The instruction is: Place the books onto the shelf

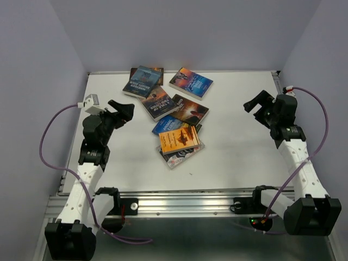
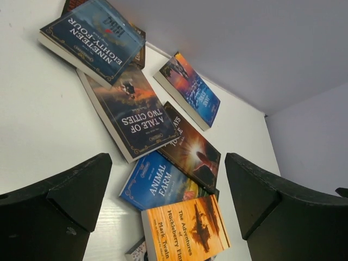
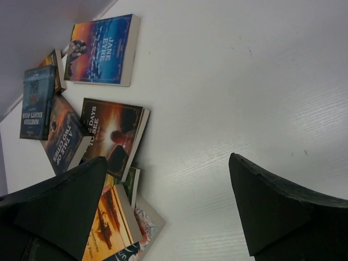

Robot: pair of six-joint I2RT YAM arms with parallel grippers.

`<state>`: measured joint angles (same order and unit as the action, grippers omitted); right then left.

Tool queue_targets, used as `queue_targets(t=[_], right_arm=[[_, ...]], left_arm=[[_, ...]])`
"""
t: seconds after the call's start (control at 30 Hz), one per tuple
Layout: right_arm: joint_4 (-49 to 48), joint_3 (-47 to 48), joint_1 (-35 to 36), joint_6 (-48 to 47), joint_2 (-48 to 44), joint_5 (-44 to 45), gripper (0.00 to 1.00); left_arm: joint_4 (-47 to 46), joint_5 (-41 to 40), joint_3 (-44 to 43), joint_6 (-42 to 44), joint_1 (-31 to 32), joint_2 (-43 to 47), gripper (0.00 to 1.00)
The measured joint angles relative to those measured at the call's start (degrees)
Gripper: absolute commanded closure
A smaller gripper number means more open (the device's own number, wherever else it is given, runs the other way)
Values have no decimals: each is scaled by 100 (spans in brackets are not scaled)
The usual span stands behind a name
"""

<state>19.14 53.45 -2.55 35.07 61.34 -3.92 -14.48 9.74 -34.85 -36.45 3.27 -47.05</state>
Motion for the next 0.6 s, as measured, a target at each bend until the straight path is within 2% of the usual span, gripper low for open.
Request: queue_targets(t=[0.27,0.6], right_arm=[[20,-212,0,-271,-466,-413,0],[-87,-693,111,-431,-339,-2011,0]], left_arm=[[535,520,-11,-151,15,68,1],[1773,448,-667,7,439,-179,1]])
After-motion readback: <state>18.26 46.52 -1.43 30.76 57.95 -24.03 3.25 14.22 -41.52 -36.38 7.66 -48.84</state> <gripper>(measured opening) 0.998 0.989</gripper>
